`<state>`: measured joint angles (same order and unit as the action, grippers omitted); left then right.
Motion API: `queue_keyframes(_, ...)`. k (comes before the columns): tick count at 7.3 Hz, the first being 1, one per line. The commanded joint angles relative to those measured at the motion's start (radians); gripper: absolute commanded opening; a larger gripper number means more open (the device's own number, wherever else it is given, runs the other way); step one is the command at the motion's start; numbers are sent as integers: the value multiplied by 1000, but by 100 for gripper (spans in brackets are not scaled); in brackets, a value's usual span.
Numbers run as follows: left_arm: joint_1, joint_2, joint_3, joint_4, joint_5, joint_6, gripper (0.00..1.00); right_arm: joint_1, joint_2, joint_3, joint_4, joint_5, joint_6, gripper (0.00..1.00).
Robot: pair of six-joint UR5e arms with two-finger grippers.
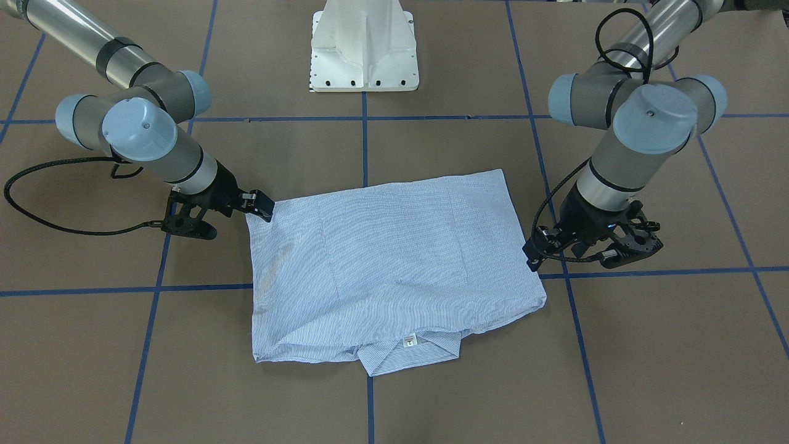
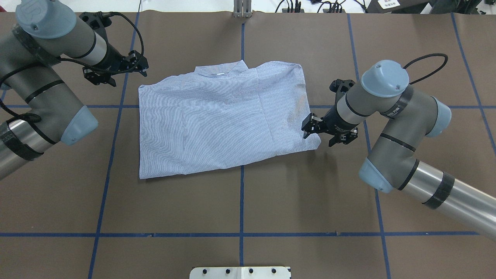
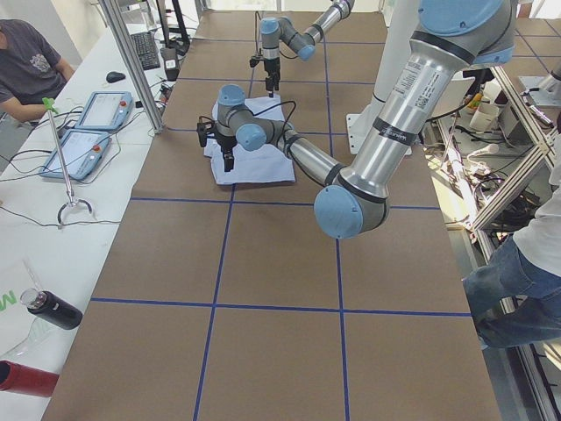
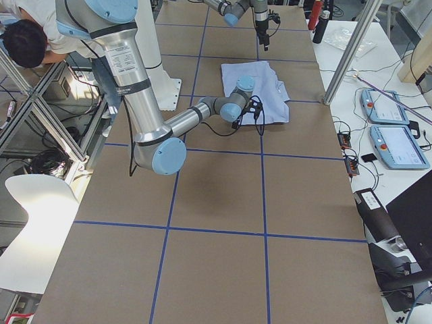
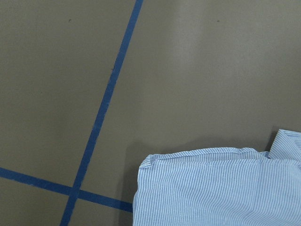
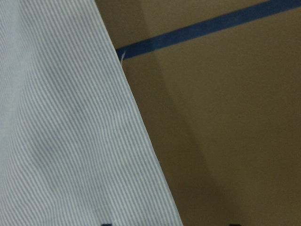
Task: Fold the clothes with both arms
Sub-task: 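Lift the left gripper away while the right gripper grasps the folded shirt's corner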
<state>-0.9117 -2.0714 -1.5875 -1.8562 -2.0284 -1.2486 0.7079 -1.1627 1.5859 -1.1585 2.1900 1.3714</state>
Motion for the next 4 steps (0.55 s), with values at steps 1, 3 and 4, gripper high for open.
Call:
queue_keyframes(1,-4,2,0,0,0,0,100,-5,8,0,0,-1,0,3)
queue_keyframes(3,-13,4,0,0,0,1,100,-4,2,5,2,11,-3,0)
queue_keyframes(4,-16,4,0,0,0,1,100,1,-6,23,5,20,-12,0)
